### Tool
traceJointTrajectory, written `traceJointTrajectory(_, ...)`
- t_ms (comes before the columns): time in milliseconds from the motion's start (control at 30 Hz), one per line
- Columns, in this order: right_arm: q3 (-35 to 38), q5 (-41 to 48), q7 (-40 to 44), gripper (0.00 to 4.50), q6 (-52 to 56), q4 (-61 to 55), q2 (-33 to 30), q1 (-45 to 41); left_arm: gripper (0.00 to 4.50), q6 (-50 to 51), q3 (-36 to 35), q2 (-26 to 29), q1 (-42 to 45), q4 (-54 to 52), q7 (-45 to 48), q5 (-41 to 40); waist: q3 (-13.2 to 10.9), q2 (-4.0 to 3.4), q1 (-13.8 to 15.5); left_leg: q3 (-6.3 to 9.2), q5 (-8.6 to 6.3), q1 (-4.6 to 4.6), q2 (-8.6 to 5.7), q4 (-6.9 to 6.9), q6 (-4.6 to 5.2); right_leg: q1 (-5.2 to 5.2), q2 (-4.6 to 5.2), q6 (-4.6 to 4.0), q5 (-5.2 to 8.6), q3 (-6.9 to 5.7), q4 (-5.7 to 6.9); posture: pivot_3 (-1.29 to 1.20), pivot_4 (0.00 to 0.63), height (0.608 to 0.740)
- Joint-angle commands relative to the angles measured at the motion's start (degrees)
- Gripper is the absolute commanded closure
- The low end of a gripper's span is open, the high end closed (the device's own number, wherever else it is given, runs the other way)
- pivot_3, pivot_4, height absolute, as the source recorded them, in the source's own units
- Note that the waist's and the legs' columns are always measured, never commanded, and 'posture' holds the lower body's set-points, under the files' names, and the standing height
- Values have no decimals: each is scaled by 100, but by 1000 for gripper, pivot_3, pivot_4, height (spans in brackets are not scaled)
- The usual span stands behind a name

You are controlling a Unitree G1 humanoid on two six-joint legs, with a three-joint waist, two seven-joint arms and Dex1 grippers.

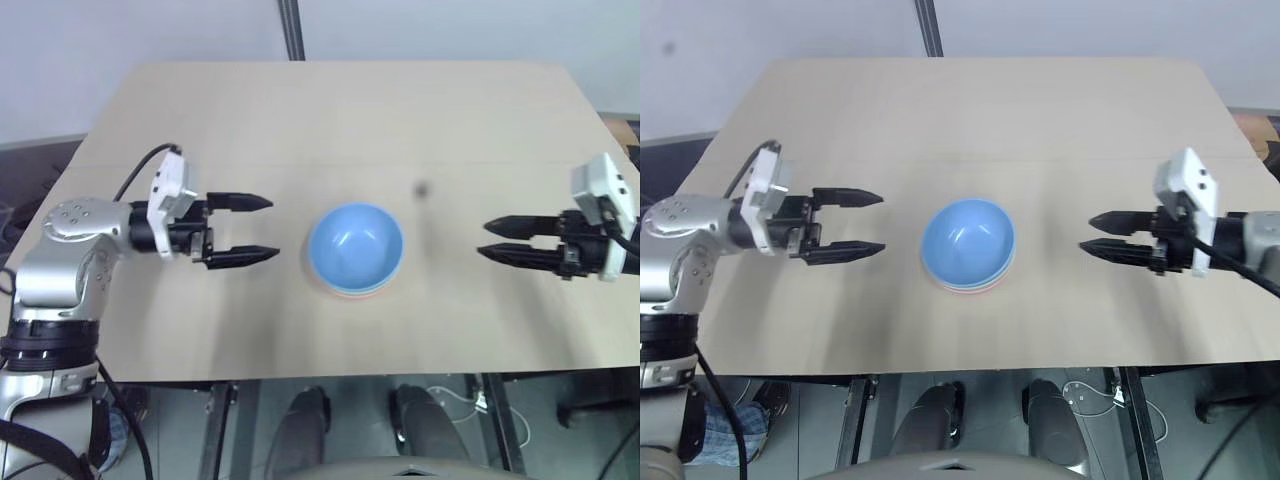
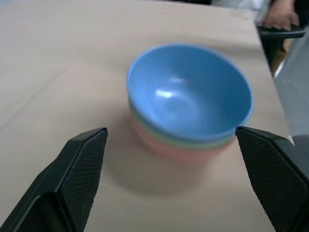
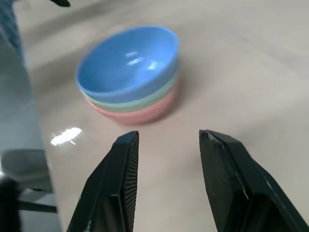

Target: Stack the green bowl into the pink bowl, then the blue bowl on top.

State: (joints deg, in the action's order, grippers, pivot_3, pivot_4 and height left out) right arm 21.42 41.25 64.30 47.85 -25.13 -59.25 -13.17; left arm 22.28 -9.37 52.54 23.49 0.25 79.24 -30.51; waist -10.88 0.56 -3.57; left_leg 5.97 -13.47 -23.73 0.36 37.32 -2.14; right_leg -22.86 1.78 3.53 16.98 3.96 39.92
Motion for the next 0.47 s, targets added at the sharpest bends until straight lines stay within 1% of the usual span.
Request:
traceJointTrajectory(33,573,-288,513,2442,-847,381,-177,371,0,17,-363,199,-248,-234,-205,-11,0,0,5,1,0,3,0,0,0,4,-1,0,0,0,-1,0,150,740)
traceJointTrajectory(133,707,-413,751,2442,-1329,737,-194,525,0,12,-500,238,-397,-289,-198,-109,0,0,13,1,0,4,1,4,0,9,-1,1,0,0,0,0,150,740)
traceJointTrajectory(267,692,-443,954,2442,-1790,887,-158,529,0,-40,-562,254,-515,-363,-174,-137,-1,-1,15,1,0,7,1,3,0,13,-1,0,0,-1,-2,0,150,740)
traceJointTrajectory(467,567,-384,1068,2442,-2106,918,-142,443,0,-129,-578,269,-614,-453,-69,-183,-1,-1,19,1,0,6,1,2,0,13,0,0,0,-1,-4,0,150,740)
